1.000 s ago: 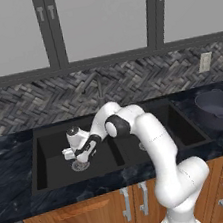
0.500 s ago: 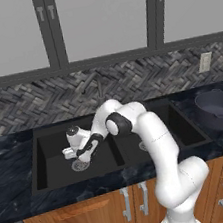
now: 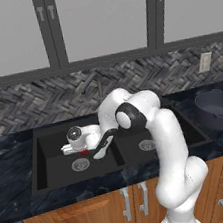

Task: Dump the tomato from the pot into the sink. Then turn on the water and wash the tomato. Then turn off the water and put the tomato back in the pot.

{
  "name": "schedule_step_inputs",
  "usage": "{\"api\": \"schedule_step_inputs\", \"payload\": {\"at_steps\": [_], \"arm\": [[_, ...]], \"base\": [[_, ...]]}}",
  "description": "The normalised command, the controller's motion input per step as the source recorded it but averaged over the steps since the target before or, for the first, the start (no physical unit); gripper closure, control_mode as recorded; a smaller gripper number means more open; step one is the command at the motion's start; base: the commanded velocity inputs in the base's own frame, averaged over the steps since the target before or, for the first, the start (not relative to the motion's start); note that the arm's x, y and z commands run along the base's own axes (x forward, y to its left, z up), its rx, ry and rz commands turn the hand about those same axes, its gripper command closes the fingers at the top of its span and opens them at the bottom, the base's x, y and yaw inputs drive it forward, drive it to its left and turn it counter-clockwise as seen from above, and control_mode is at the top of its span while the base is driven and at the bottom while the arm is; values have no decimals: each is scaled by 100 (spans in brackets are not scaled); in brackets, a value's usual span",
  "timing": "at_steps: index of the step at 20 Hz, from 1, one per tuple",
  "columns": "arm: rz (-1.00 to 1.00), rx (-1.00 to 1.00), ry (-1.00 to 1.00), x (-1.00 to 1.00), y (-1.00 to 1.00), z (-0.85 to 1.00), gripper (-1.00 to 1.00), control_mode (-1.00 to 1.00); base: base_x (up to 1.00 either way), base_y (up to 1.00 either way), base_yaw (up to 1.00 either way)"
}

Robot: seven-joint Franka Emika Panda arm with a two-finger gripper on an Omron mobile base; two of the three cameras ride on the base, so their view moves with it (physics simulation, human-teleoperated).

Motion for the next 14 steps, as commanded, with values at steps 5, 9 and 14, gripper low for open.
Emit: {"api": "schedule_step_inputs", "payload": {"at_steps": [5,9,14], "arm": [[0,0,-4,-43,0,100,100,-100],[0,0,0,-33,0,100,100,-100],[0,0,5,-26,1,100,100,-100]], "base": [[0,0,0],[0,0,0],[0,0,0]]}}
